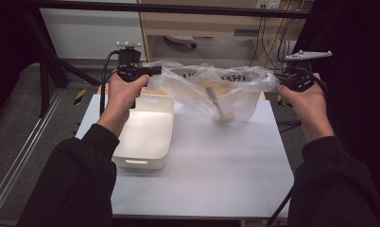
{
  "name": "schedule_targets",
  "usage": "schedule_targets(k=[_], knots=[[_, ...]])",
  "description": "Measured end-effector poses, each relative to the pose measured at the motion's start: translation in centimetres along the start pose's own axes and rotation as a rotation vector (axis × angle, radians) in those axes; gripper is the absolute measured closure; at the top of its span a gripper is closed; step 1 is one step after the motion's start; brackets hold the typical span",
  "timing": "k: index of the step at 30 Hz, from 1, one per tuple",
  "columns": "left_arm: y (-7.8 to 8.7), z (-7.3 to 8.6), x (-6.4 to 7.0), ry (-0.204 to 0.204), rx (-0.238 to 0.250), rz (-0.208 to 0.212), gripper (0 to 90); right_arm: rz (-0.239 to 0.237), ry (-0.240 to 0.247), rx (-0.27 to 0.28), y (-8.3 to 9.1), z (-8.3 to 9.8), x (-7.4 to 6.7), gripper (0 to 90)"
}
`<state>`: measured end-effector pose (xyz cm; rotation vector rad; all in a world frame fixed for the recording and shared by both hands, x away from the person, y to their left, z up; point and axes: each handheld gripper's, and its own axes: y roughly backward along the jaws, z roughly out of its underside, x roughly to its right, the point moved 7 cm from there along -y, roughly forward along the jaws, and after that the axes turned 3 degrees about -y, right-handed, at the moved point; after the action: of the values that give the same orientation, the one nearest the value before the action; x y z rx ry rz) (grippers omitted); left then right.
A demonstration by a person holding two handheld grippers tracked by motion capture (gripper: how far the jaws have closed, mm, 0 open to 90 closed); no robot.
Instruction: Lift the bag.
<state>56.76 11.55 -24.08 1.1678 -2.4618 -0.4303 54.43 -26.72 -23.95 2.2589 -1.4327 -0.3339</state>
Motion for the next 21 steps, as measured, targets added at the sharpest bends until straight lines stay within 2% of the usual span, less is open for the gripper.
schedule_targets(k=[6, 12, 16, 18, 21], knots=[[-0.5, -0.3, 0.1, -0.002, -0.004, -0.003, 90.0, 0.014, -0.005, -0.001, -0.1, -0.1, 0.6, 90.0], [-0.9, -0.8, 0.0, -0.002, 0.013, -0.009, 90.0, 0.021, -0.003, 0.009, 0.1, -0.9, 1.0, 90.0], [-1.2, -0.3, -0.4, -0.019, -0.008, -0.020, 90.0, 0.025, 0.016, -0.005, -0.2, -0.6, 0.8, 90.0], [-1.0, 0.0, -0.5, -0.009, -0.005, -0.013, 90.0, 0.015, 0.009, -0.003, -0.3, -0.3, 0.7, 90.0], [-0.7, 0.5, -0.5, -0.017, -0.009, -0.011, 90.0, 0.011, 0.008, -0.002, -0.4, -0.2, 0.5, 90.0]])
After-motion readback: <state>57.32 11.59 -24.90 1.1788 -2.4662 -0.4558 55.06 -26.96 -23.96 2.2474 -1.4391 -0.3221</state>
